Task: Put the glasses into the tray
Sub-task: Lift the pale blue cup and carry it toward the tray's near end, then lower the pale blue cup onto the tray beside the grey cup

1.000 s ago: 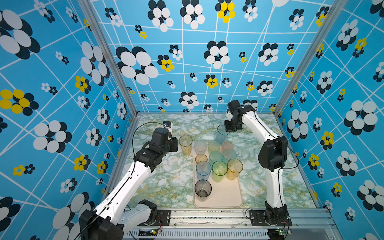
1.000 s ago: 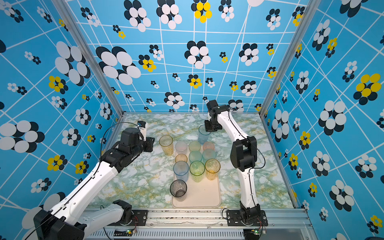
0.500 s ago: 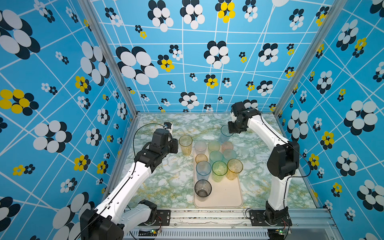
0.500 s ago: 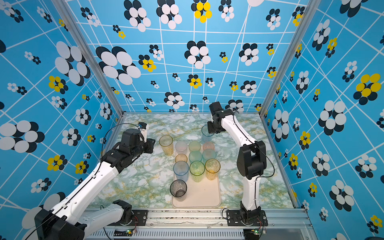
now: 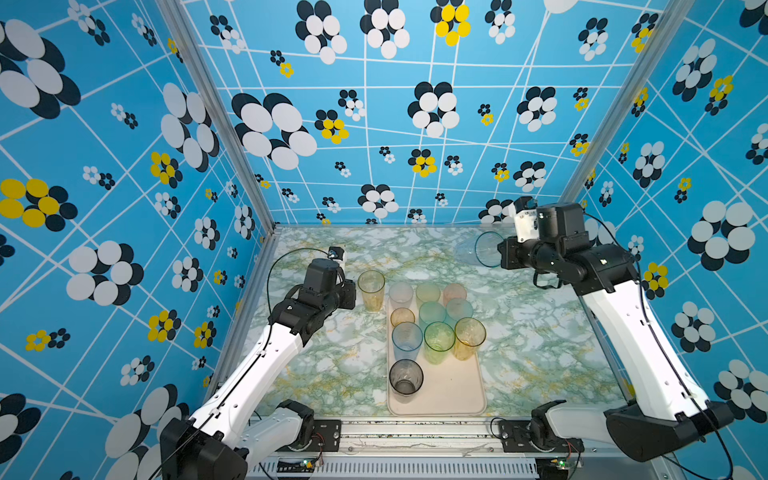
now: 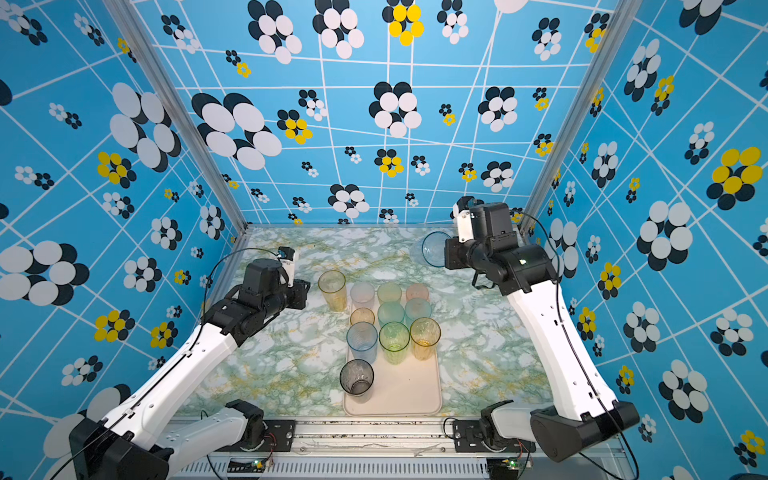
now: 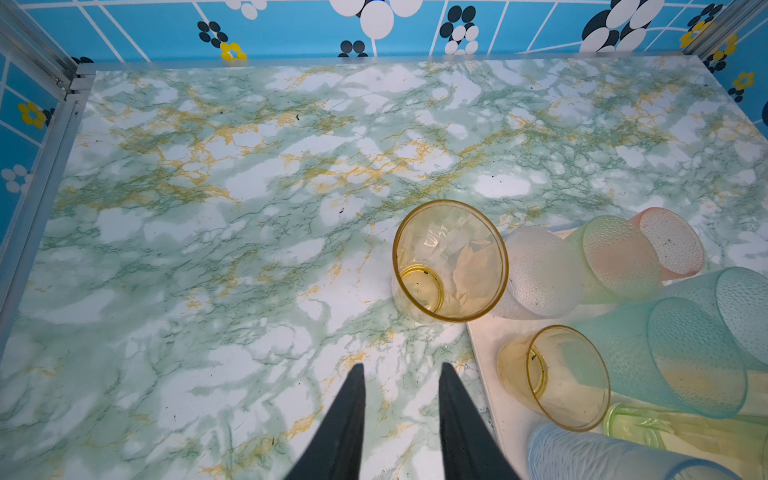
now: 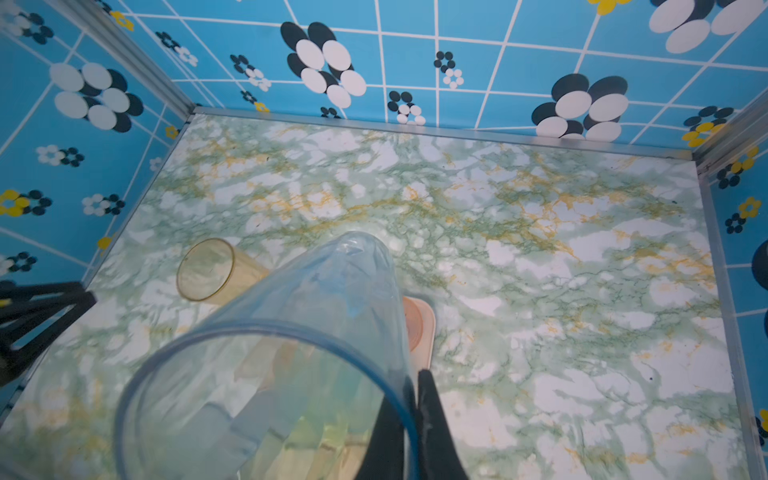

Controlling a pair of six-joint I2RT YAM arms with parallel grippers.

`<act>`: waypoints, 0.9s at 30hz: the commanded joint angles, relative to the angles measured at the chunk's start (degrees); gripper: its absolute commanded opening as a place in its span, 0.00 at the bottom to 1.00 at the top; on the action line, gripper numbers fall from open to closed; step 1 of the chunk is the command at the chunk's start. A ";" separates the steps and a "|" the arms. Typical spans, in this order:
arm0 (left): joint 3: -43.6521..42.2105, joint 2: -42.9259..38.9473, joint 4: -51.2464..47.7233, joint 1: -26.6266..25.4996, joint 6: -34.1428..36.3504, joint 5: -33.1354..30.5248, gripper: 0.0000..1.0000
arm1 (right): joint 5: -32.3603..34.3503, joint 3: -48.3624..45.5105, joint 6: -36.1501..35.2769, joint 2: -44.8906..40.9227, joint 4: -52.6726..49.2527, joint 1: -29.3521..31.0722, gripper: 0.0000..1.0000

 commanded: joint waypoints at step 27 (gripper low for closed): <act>9.29 1.59 -6.04 0.56 1.43 3.90 0.34 | 6.79 -19.20 15.17 -5.52 -16.79 37.43 0.00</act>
